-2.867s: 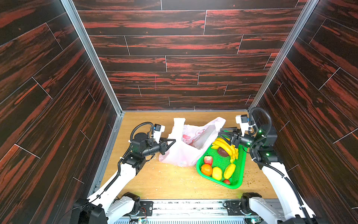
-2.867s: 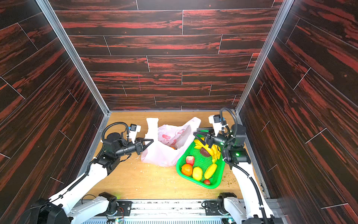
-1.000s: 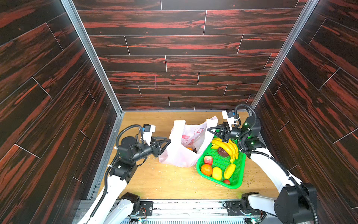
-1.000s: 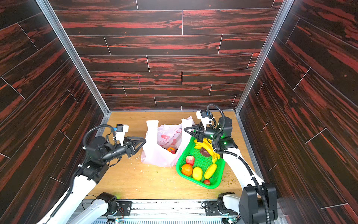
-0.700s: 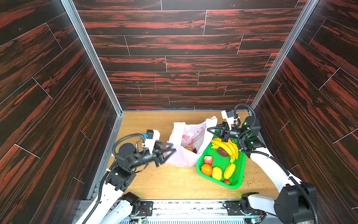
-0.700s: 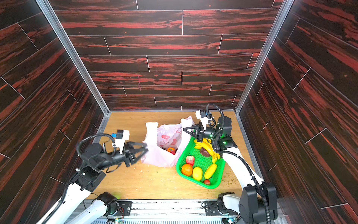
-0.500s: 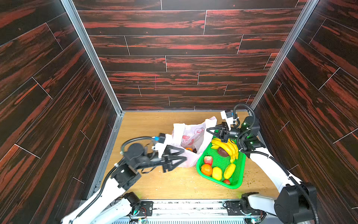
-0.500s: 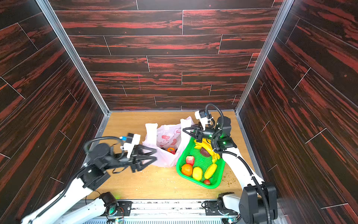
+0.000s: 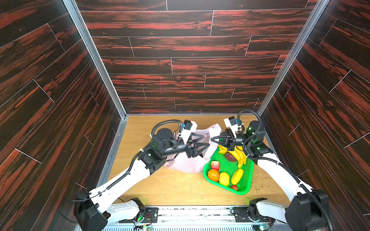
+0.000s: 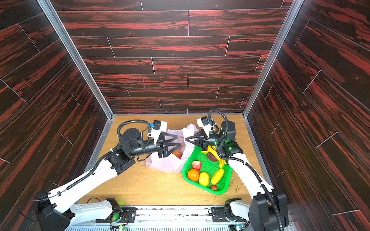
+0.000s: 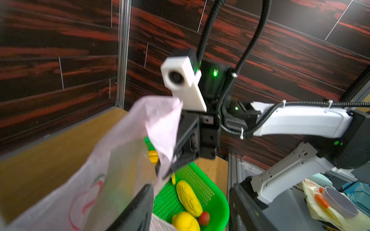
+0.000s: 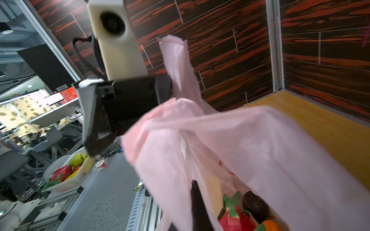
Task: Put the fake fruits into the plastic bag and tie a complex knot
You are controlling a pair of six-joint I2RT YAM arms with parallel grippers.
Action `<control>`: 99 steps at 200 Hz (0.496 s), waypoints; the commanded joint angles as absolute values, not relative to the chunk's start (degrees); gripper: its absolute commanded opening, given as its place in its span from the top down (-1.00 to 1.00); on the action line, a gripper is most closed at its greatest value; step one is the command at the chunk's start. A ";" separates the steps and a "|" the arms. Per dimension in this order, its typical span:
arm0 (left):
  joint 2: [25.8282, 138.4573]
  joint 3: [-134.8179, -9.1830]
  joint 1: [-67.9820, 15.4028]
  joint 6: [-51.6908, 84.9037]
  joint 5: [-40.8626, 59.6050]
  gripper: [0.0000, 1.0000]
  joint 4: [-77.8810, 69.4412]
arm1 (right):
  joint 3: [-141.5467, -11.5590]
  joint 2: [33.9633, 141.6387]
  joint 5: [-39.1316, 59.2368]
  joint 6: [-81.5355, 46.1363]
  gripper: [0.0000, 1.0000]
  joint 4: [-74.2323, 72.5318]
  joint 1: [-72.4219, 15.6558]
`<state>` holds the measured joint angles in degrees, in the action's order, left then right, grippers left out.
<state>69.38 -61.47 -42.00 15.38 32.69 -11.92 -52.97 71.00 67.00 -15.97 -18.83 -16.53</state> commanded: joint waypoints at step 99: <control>72.95 -65.65 -41.37 15.29 32.88 -0.18 -15.38 | -53.41 68.24 69.59 -9.49 1.00 -11.38 -20.98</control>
<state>72.71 -63.79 -41.60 15.44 30.87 -13.43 -52.40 69.38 68.90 -11.81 -13.58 -20.18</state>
